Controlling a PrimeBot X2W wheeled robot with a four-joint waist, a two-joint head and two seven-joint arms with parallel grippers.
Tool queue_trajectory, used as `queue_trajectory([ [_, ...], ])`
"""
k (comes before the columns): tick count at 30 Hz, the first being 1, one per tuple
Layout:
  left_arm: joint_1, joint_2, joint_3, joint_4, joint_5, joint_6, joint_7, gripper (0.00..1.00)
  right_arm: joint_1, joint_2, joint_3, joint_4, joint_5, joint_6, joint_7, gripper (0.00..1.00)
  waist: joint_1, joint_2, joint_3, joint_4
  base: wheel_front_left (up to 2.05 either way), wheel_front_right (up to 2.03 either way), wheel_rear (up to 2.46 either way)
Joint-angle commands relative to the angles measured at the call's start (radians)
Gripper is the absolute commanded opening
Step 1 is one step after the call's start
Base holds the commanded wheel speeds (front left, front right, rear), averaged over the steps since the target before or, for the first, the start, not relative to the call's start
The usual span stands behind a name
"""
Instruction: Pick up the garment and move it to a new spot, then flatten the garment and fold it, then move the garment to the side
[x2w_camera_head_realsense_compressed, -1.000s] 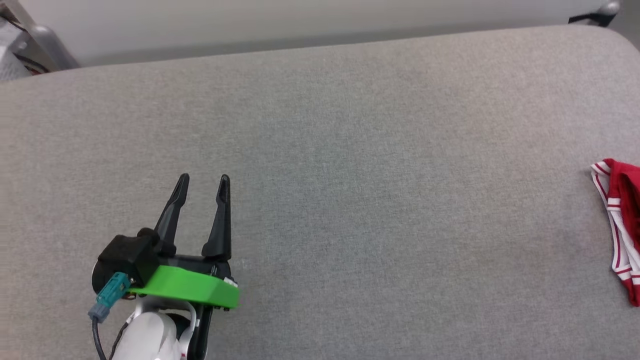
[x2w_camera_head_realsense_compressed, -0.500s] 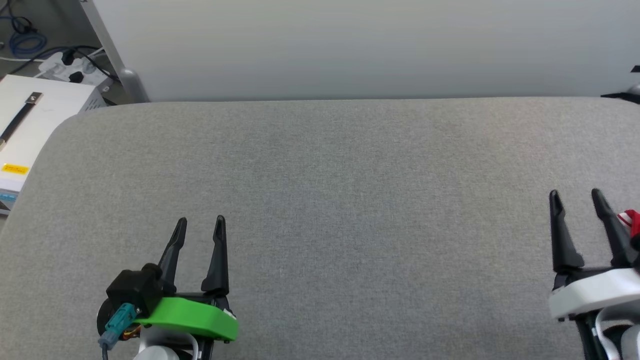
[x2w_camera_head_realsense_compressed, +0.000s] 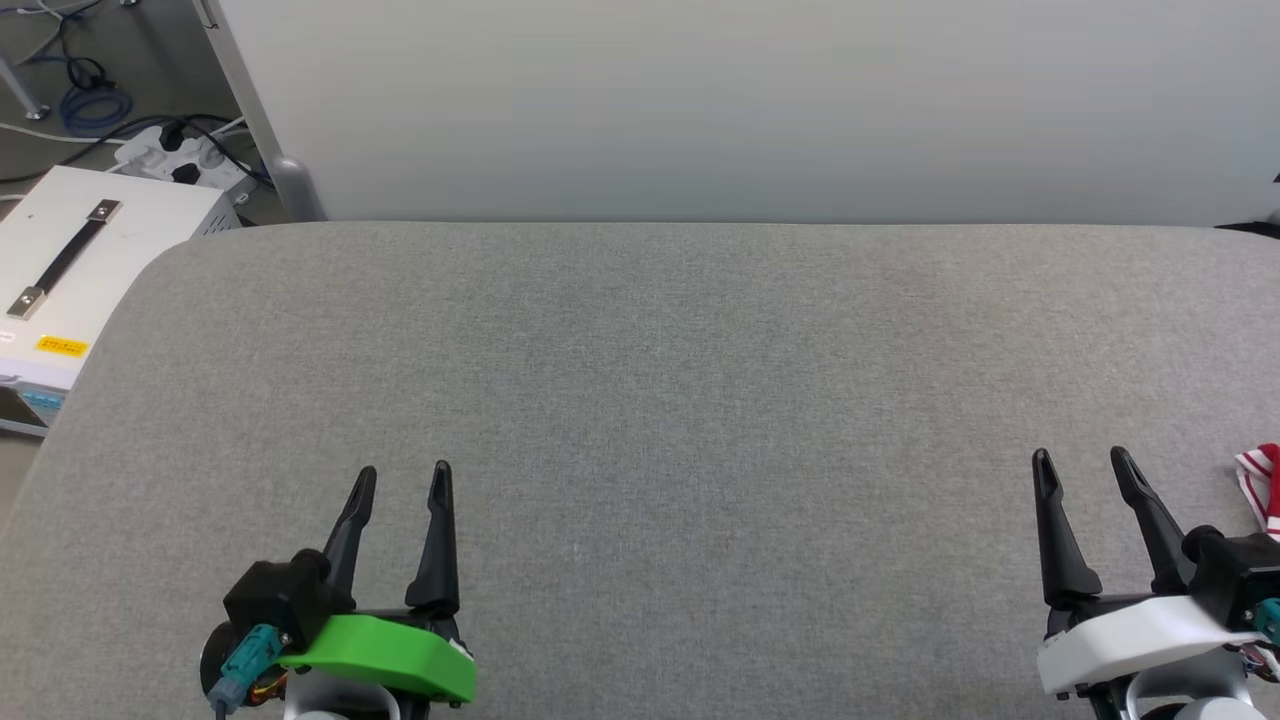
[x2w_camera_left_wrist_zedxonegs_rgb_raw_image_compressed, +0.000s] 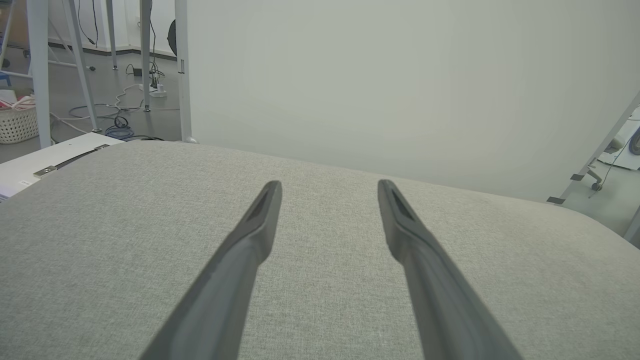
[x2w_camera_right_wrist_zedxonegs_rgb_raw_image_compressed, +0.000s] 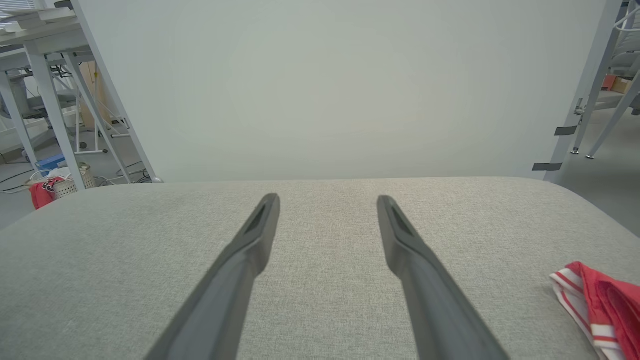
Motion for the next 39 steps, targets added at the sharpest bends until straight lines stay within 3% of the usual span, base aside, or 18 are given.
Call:
queue_trajectory([
  [1, 0.008, -0.007, 0.005, 0.000, 0.008, -0.009, -0.006, 1.00, 0.000, -0.002, 0.000, 0.005, -0.005, -0.001, -0.007, 1.00, 0.0001, 0.0000, 0.000, 0.000, 0.00, 0.00, 0.00],
  [19, 0.010, -0.022, 0.029, 0.014, 0.020, -0.027, -0.006, 1.00, -0.007, -0.001, 0.007, 0.021, -0.008, -0.001, -0.013, 1.00, 0.0001, 0.0000, -0.009, -0.004, 0.00, 0.00, 0.00],
  [20, 0.000, -0.016, 0.027, 0.010, 0.015, -0.021, 0.000, 0.00, -0.002, 0.000, 0.006, 0.019, -0.003, 0.000, -0.006, 0.00, 0.0001, 0.0000, -0.009, -0.004, 0.00, 0.00, 0.00],
  [39, -0.001, -0.017, 0.031, -0.006, 0.050, -0.007, 0.033, 0.00, -0.007, 0.006, 0.009, 0.015, -0.029, 0.000, 0.018, 0.00, 0.0001, 0.0000, -0.009, -0.008, 0.00, 0.00, 0.00],
])
